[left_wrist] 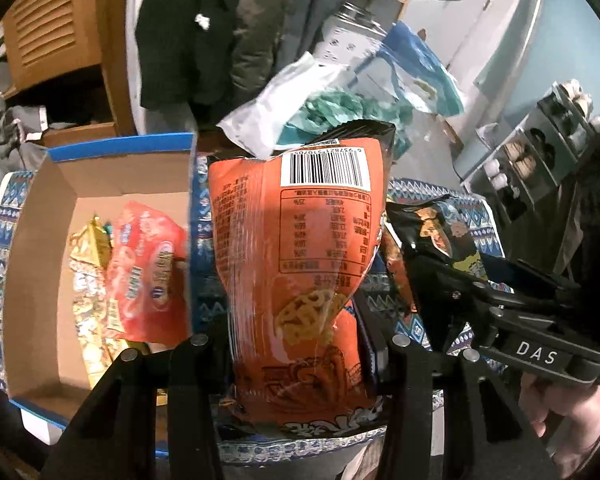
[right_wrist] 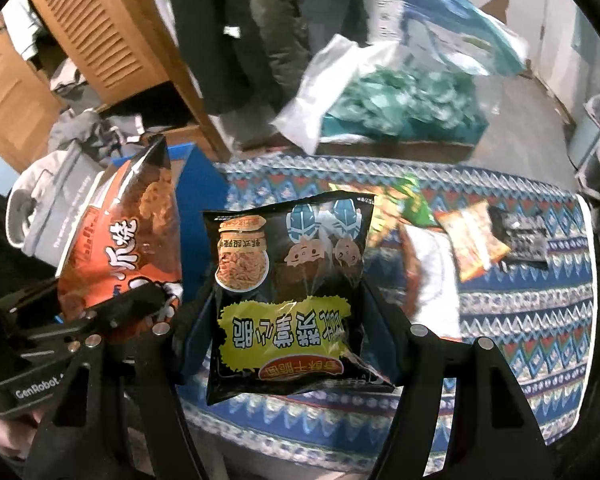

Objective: Organize snacks
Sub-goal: 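Lower both bags into the box and open both tools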

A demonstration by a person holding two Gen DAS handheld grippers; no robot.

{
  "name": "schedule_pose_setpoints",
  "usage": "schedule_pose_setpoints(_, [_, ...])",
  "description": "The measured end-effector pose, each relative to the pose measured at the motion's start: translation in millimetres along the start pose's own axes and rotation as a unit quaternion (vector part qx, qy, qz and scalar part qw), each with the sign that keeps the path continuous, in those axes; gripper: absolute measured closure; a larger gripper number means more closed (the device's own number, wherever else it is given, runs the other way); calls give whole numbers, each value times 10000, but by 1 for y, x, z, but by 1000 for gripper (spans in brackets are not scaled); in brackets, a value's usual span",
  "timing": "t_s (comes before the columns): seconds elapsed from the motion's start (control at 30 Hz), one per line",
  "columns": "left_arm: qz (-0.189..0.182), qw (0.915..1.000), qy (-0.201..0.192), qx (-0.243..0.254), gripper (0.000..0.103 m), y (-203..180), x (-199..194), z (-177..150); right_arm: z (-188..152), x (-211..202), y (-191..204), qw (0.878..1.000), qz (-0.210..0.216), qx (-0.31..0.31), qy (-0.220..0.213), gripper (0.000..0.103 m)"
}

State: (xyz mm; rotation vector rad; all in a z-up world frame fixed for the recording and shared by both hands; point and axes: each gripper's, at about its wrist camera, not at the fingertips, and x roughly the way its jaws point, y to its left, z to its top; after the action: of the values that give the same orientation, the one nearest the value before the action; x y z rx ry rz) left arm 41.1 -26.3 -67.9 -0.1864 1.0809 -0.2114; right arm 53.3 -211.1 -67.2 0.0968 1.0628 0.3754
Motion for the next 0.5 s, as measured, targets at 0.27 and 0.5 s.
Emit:
schedule_pose_setpoints(0.27, [182,9993,-210,-258,55,38,-21,3,17,16,40,9995,186,-234,52,35])
schedule_pose_setpoints(0.5, [383,9971,-298,-580,55,78,-31,1,25,31,79,9982,323,-477,144,35])
